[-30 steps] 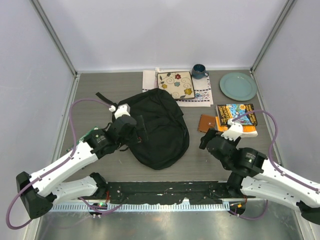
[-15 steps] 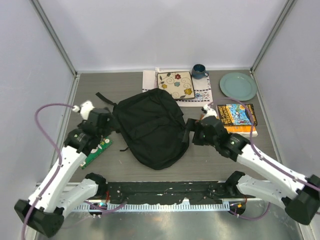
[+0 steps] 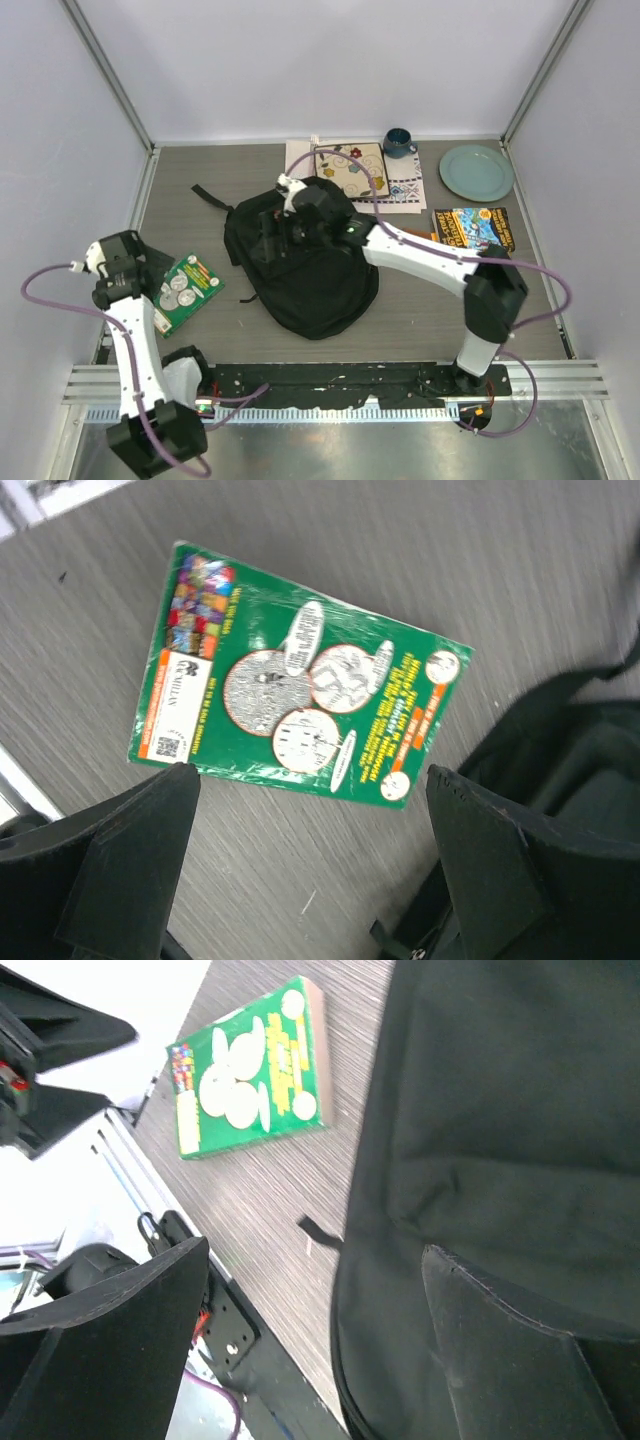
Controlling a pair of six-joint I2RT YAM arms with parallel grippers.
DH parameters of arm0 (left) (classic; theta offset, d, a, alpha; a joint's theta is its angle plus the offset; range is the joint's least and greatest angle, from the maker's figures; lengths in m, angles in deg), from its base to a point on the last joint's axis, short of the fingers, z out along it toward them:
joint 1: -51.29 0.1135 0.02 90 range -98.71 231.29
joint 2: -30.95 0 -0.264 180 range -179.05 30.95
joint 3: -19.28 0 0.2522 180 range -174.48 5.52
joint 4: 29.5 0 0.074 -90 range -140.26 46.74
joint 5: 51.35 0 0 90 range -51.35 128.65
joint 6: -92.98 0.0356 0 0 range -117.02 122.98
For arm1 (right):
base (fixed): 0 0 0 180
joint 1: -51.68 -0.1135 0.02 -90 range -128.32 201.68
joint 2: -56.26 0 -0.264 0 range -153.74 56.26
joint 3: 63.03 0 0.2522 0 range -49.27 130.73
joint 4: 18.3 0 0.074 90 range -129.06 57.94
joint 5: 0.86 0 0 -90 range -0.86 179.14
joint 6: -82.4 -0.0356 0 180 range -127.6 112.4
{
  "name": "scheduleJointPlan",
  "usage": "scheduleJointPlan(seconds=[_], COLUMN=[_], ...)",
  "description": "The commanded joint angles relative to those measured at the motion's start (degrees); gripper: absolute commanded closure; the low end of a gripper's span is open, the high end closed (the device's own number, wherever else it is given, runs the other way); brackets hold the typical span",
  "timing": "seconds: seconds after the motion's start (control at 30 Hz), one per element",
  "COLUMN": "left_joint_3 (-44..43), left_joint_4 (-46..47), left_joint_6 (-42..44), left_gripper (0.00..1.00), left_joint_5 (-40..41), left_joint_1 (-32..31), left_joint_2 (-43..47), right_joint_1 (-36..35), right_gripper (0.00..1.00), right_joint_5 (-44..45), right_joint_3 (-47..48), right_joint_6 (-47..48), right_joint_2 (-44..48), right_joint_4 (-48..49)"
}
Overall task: Pack the student bag
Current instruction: Pick up the book from the center of the board.
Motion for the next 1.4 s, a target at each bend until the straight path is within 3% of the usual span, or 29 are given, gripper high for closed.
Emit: scheduleJointPlan(seconds=[0.0, 0.13, 0.37, 0.6, 0.93, 1.1, 1.27, 1.37], left_joint_3=[4.2, 6.5, 8.5, 12.2, 14.9, 17.4, 20.3, 20.9], left_joint_4=[3.1, 4.1, 5.9, 10.6, 20.5, 25.1, 29.0, 29.4], left_joint_6=[-0.1, -1.2, -5.3, -5.8, -4.5, -3.3, -2.7, -2.2], left_gripper=[0.01, 0.0, 0.01, 0.0, 0.0, 0.01, 0.19, 0.21], left_joint_5=[-16.5, -14.7, 2.7, 9.7, 6.3, 0.2, -5.4, -5.6], left_joint_1=[12.4, 16.0, 16.0, 16.0, 16.0, 16.0, 16.0, 16.1], left_joint_2=[-2.4, -2.8, -0.9, -5.7, -17.1, -19.2, -18.0, -17.4], right_joint_1=[-0.4, -0.9, -1.5, -1.5, -1.7, -1.9, -2.1, -2.0], right_gripper=[0.1, 0.11, 0.11, 0.11, 0.11, 0.11, 0.11, 0.1], right_joint_5=[-7.1, -10.5, -14.4, -16.5, -22.4, -22.9, -21.6, -19.0], right_joint_3=[10.3, 19.3, 30.5, 38.6, 48.8, 54.0, 58.1, 61.8], right_joint_6=[3.4, 4.6, 6.5, 7.8, 10.6, 10.8, 9.9, 9.5], right_joint_2=[-8.9, -16.6, -25.5, -32.0, -41.2, -46.2, -51.0, -54.7], right_joint_4=[2.3, 1.0, -2.6, -5.6, -6.9, -7.8, -7.7, -7.7])
